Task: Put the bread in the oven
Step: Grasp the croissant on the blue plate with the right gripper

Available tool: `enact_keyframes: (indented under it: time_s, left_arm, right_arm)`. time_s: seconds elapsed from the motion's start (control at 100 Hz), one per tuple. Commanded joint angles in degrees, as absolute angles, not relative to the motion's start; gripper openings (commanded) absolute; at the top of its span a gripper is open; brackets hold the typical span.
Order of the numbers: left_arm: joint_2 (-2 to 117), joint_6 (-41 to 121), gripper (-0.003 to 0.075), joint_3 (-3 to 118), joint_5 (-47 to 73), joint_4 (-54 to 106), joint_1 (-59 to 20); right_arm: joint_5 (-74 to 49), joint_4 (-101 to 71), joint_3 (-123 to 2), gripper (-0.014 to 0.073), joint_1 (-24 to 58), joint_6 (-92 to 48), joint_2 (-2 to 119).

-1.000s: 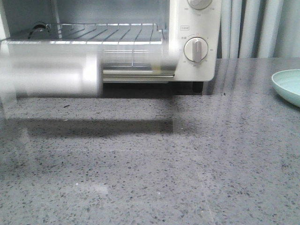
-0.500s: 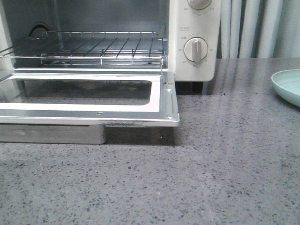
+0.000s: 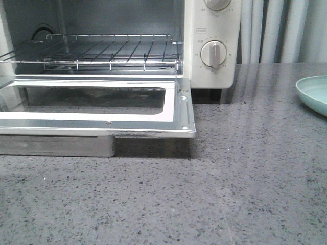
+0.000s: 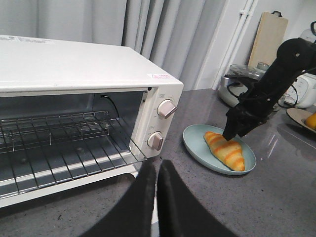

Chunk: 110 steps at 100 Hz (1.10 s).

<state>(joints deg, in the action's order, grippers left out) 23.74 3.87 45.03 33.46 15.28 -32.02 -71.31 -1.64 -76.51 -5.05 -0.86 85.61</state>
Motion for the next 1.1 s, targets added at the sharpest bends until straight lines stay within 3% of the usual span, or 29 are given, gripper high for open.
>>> enact_keyframes:
  time_s: [0.0,0.53,0.63,0.73,1.09]
  left_arm:
    - [24.2,3.8,-0.0021,46.6,29.6,16.8,-32.5]
    - [24.1,3.8,-0.0021,47.4,29.5,17.9,-32.5]
    - [24.1,3.8,-0.0021,47.4,29.5,17.9,-32.5]
    - [24.1,3.8,-0.0021,47.4,29.5,17.9,-32.5]
    - [24.1,3.8,-0.0021,47.4,27.7,17.8,-32.5]
  right_arm:
    - [-74.7,-0.7,-77.6,0.04,-5.4,-1.4,84.8]
    - [-74.7,1.0,-73.6,0.0392,-5.4,-1.4,87.6]
    - [-74.7,1.0,-73.4,0.0251,-5.4,-1.4,88.1]
    - [-74.7,1.0,-73.4,-0.0081,-5.4,-1.4,88.1]
    - [-74.8,0.8,-73.4,-0.0067,-2.4,-1.4,78.1]
